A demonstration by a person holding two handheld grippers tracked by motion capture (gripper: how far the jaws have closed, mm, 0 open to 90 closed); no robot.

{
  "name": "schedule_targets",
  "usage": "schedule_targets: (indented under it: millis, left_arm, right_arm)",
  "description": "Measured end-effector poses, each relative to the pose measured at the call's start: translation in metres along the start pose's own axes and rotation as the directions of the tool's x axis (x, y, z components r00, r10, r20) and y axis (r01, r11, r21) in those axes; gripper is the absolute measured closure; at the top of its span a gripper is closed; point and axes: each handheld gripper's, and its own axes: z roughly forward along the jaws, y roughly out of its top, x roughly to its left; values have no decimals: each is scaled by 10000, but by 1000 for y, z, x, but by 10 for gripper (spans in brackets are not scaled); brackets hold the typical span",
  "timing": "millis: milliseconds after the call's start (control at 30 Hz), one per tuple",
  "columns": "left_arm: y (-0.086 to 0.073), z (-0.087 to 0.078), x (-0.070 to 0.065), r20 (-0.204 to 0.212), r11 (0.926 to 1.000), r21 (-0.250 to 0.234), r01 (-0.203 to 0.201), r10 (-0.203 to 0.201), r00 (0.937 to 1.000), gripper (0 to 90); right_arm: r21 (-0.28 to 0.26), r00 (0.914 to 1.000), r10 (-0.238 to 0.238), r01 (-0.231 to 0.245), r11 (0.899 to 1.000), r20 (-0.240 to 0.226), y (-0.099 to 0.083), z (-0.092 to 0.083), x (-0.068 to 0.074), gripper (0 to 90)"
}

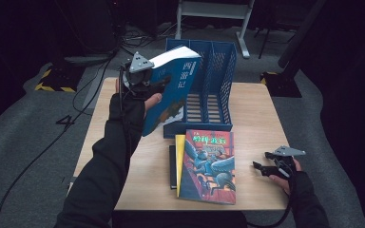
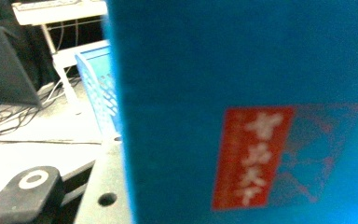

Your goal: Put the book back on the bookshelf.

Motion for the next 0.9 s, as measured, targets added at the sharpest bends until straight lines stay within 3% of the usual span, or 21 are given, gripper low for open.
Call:
schedule_targets:
  millis: [167,433,500,533,567,767,800,900]
  left_arm:
    - [5,15,1,-402,9995,121,279,-274,9988,610]
    - [8,41,7,-1059,9966,290,766,-731,9917,610]
    - [8,48,10,-1187,9934,422,1066,-1009,9878,610]
    - [8,53,14,-1364,9900,423,1348,-1279,9824,610]
    - [8,53,14,-1364,9900,423,1348,-1279,9824,610]
    - [11,67,19,-2033,9837,458,1739,-1613,9657,610]
    - [11,67,19,-2033,9837,458,1739,-1613,9657,610]
    - [16,76,19,-2292,9790,483,1982,-1823,9562,610]
  right_arm:
    - [29,10000,24,-24,10000,87,0,0,0,242]
    - [34,9999,-42,41,10000,159,1,0,1,246]
    - [31,9999,-38,38,10000,118,0,0,1,249]
    - [28,10000,20,-20,10000,86,0,0,1,244]
    - [28,10000,20,-20,10000,86,0,0,1,244]
    - [31,9999,68,-69,10000,86,0,0,0,241]
    - [31,9999,68,-69,10000,86,0,0,0,241]
    - [35,9999,69,-69,10000,81,0,0,0,238]
